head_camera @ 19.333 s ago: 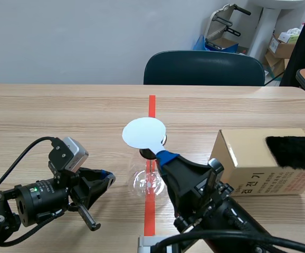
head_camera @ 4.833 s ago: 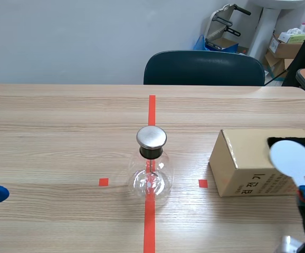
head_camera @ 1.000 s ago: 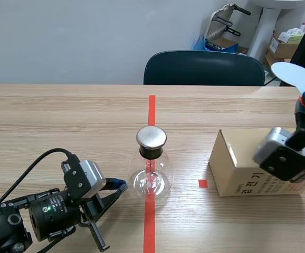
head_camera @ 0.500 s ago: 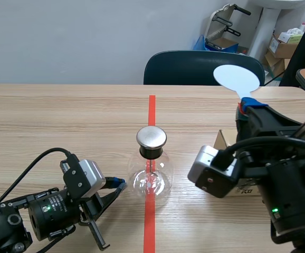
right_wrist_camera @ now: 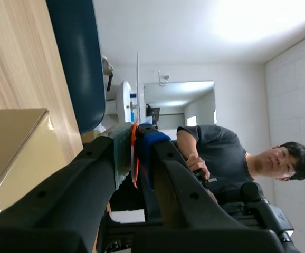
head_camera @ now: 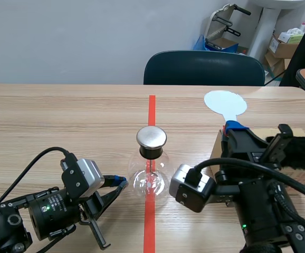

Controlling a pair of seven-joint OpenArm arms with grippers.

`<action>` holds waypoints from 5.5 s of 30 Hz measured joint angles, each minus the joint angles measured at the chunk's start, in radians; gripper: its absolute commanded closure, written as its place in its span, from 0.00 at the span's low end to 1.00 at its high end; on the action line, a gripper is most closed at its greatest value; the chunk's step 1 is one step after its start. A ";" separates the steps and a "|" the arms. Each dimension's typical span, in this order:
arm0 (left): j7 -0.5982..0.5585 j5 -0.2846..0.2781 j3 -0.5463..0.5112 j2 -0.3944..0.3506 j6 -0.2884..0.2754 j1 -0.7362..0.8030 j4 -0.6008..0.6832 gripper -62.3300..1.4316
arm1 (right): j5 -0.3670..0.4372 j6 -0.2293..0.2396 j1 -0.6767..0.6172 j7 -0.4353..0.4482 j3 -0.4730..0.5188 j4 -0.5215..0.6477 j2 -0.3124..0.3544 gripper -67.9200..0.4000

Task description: Do the electroscope experiment

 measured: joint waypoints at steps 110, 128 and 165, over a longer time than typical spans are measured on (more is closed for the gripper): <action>0.051 0.000 0.000 0.000 0.000 0.000 0.000 0.92 | -0.008 -0.003 0.021 -0.017 0.006 -0.063 0.000 0.97; 0.045 0.000 0.000 0.000 0.000 0.000 0.000 0.92 | -0.008 -0.003 0.021 -0.017 0.006 -0.063 0.000 0.97; 0.045 0.000 0.000 0.000 0.000 0.000 0.000 0.92 | -0.016 -0.003 0.039 0.288 0.006 -0.063 0.000 0.97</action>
